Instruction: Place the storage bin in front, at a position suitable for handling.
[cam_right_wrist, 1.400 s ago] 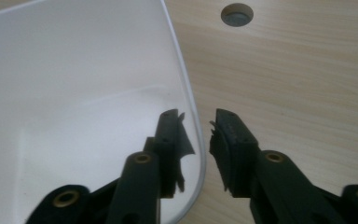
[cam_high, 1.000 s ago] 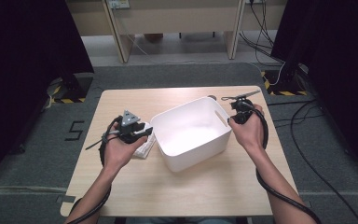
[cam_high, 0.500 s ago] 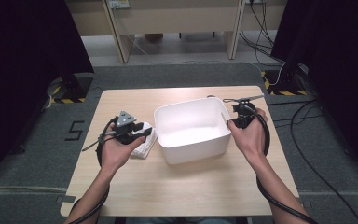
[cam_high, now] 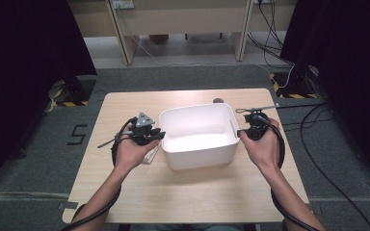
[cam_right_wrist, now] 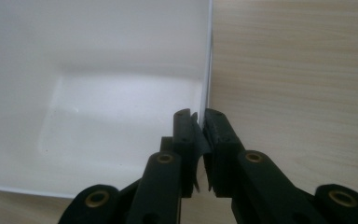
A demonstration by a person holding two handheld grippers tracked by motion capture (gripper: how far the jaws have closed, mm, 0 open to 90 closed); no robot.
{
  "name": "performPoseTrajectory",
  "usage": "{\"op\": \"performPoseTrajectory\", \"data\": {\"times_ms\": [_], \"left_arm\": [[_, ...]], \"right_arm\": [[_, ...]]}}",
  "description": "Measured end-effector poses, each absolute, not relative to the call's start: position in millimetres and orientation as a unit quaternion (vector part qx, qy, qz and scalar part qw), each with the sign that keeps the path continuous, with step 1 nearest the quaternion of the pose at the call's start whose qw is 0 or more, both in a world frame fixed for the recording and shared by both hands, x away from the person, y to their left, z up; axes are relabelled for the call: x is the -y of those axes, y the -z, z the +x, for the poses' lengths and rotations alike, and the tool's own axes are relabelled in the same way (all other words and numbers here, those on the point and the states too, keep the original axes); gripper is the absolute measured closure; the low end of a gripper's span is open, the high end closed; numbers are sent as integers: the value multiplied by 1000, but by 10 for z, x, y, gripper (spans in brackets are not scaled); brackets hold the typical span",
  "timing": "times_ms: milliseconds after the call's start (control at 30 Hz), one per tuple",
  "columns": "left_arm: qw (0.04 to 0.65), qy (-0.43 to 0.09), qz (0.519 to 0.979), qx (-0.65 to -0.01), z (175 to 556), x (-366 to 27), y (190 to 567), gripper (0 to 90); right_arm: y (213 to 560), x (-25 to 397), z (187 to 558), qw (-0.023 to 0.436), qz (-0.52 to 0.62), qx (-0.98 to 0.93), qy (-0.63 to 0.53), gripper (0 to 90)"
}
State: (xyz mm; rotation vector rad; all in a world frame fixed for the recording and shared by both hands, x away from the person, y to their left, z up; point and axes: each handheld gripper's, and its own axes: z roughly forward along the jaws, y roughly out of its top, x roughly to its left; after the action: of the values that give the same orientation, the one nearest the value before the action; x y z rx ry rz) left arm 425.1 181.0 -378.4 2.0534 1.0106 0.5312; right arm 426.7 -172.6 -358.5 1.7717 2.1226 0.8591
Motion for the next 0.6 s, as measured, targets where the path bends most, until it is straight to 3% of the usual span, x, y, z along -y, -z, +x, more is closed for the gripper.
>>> {"op": "performPoseTrajectory", "data": {"times_ms": [333, 600], "left_arm": [[372, -230, 801, -409, 4601, -1914, 3812, 756], [427, -269, 747, -432, 4460, -2282, 3733, 502]], "right_arm": [[3578, 1583, 4100, 90, 586, -741, -315, 722], [3569, 1578, 4136, 92, 583, -725, -354, 622]]}}
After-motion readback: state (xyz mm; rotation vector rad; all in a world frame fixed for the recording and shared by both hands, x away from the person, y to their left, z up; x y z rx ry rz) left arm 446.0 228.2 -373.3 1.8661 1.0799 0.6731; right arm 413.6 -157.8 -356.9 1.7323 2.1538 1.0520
